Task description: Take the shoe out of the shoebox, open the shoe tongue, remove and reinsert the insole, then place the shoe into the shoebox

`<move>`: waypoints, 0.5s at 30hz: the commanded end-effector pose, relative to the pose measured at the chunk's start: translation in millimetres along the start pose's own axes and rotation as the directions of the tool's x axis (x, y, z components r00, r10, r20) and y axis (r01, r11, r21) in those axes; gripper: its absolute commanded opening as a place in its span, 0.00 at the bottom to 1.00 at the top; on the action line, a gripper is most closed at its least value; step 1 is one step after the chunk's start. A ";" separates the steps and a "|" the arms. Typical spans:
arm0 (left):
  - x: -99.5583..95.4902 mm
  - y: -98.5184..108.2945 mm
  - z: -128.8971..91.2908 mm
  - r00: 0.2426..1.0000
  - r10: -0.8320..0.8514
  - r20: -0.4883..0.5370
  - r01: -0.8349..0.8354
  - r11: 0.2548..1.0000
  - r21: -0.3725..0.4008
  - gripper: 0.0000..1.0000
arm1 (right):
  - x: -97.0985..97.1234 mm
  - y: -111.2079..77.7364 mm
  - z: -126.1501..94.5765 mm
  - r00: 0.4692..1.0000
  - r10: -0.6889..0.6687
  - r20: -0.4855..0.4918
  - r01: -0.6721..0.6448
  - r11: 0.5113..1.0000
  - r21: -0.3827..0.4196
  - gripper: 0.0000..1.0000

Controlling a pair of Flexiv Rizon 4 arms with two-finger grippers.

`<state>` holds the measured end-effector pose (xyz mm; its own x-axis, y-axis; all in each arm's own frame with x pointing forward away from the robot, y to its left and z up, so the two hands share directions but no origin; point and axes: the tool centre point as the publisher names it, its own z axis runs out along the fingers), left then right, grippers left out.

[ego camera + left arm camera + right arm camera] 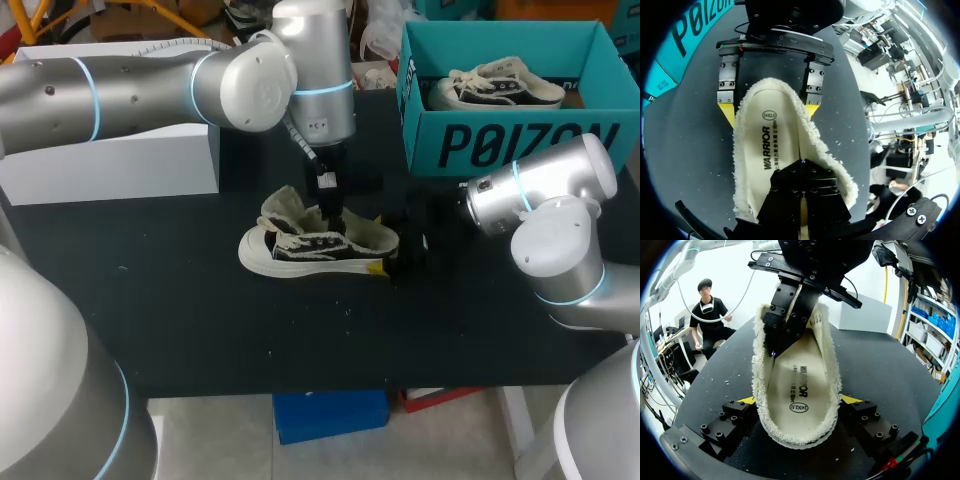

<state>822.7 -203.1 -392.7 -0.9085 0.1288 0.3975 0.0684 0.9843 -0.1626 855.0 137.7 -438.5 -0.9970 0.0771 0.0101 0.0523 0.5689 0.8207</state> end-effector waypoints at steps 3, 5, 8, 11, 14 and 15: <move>2.9 0.5 6.0 1.000 0.000 0.017 0.000 1.000 -0.002 0.00 | -0.9 -2.7 0.9 1.000 0.002 0.000 -0.002 1.000 0.002 0.00; 2.0 1.4 10.0 1.000 -0.005 0.017 0.005 1.000 -0.008 0.00 | -0.9 -2.7 0.9 1.000 0.002 0.000 -0.002 1.000 0.002 0.00; 0.0 4.3 16.0 1.000 -0.014 0.012 0.014 1.000 -0.012 0.00 | -0.9 -2.7 0.9 1.000 0.002 0.000 -0.002 1.000 0.002 0.00; -1.5 6.4 19.1 1.000 -0.023 0.009 0.024 1.000 -0.014 0.00 | -0.9 -2.7 0.9 1.000 0.002 0.000 -0.002 1.000 0.002 0.00; -2.3 7.8 20.4 1.000 -0.029 0.009 0.029 0.999 -0.015 0.00 | -0.9 -2.7 0.9 1.000 0.002 0.000 -0.002 1.000 0.002 0.00; -2.4 7.9 20.5 1.000 -0.030 0.009 0.030 0.999 -0.014 0.00 | -0.9 -2.7 0.9 1.000 0.002 0.000 -0.002 1.000 0.002 0.00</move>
<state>818.2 -197.3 -408.2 -0.9142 0.0972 0.3935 0.0468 0.9896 -0.1358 854.8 137.7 -438.6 -0.9970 0.0766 0.0100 0.0520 0.5690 0.8207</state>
